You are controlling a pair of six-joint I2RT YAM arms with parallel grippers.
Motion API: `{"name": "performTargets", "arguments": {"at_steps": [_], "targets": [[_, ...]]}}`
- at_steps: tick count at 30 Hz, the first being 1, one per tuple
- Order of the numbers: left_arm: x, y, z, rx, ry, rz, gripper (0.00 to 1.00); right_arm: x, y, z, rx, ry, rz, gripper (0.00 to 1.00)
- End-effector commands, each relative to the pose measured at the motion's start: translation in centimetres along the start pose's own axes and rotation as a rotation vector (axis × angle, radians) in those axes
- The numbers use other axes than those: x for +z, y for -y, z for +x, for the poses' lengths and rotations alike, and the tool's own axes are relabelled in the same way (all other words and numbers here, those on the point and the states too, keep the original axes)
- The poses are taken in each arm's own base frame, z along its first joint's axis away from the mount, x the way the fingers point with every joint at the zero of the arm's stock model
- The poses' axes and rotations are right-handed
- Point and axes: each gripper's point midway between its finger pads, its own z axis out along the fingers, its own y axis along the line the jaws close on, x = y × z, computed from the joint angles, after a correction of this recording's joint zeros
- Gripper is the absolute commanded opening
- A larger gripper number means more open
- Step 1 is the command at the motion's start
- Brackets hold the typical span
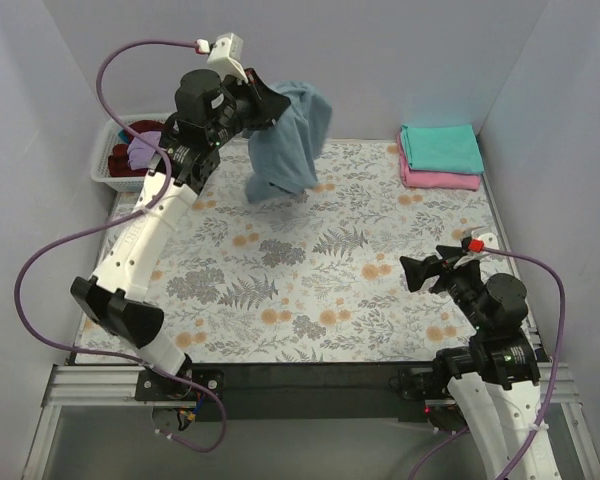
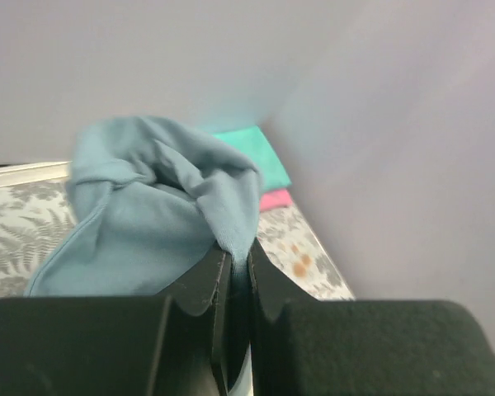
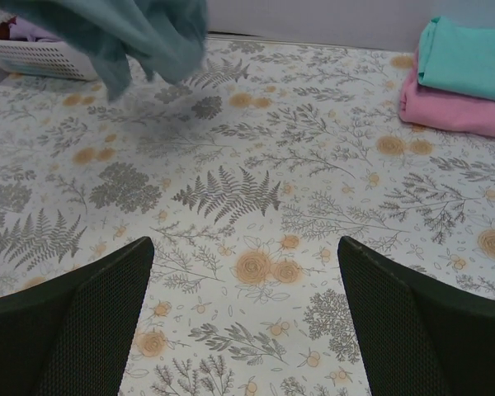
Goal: Fold and stack the t-shirts
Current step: Move the tshirt to the center of the board
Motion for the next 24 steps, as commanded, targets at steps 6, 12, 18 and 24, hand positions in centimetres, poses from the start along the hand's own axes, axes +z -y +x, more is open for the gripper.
{"name": "performTargets", "arguments": {"at_steps": [6,12,18,24], "targets": [[-7.9,0.3,3.1,0.112,-0.039,-0.040,0.10,0.0,-1.4,-3.1,-0.020,-0.014,-0.056,0.98],[-11.6,-16.4,11.3,0.323,-0.117,-0.718,0.60,0.8,-3.0,-1.1,0.049,-0.113,-0.153,0.98],[-14.4,-17.1,20.1,0.102,-0.277,-0.665,0.69,1.7,-3.1,3.7,0.155,-0.322,-0.169,0.98],[-17.5,-17.5,27.3,-0.020,-0.438,-0.622,0.68,2.1,-4.0,8.1,0.188,-0.533,-0.251,0.98]]}}
